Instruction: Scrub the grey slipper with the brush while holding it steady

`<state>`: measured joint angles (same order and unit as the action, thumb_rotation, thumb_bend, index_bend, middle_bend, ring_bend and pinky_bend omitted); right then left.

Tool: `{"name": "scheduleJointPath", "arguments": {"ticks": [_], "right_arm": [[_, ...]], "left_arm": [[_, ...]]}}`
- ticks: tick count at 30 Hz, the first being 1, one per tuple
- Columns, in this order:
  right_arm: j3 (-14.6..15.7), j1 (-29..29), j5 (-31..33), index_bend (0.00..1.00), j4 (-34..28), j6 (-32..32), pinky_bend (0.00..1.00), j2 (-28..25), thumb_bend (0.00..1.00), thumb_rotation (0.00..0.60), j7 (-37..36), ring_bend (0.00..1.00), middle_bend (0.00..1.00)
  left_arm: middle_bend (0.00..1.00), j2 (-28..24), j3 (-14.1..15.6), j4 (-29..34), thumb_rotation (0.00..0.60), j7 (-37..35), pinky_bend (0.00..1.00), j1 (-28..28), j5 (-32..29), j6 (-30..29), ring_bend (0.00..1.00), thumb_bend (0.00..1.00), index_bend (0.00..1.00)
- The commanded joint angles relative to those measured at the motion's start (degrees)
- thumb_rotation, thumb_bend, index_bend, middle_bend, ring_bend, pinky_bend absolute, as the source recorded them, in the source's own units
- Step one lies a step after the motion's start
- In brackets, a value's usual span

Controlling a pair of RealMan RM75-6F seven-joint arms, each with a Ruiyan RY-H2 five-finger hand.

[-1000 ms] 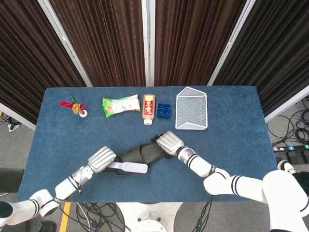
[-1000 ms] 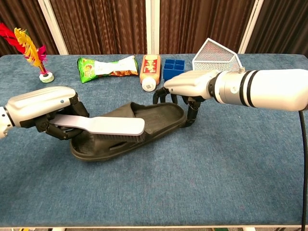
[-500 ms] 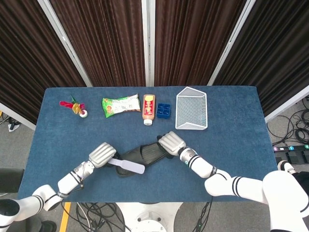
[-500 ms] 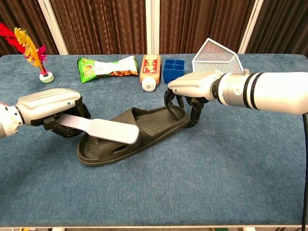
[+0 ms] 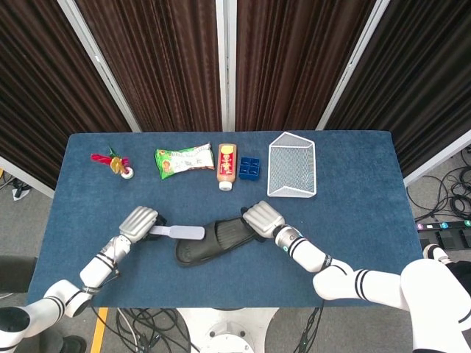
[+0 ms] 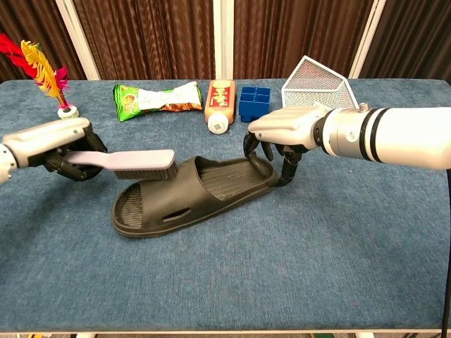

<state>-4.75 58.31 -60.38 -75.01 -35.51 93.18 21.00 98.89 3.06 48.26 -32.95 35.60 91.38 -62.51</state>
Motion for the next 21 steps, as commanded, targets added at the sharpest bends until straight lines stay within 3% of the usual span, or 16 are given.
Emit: {"name": "scheduleJointPath", "arguments": {"ticks": [1,10,21], "right_arm": [[-0.11,0.13,0.01,0.56,-0.03,-0.04,0.43,-0.02,0.23,0.6,-0.09,0.39,0.49],[0.06,0.49,0.23,0.56,-0.05,0.03,0.43,0.1,0.23,0.6,0.01,0.39,0.49],[0.84,0.77,0.67,0.56,-0.58,-0.14,0.43,-0.17,0.24,0.6,1.2,0.39,0.5]], "left_arm": [[1.0,-2.56,0.74,4.23,0.6,-0.39,1.0,-1.18,2.13,-4.46,1.0,0.83,1.0],[1.0,-3.26,2.88,10.72,0.6,6.08,1.0,0.74,6.76,-4.68,1.0,0.83,1.0],[1.0,0.92,0.07,2.42,0.6,6.47,1.0,2.28,0.24,4.59,1.0,0.83,1.0]]}}
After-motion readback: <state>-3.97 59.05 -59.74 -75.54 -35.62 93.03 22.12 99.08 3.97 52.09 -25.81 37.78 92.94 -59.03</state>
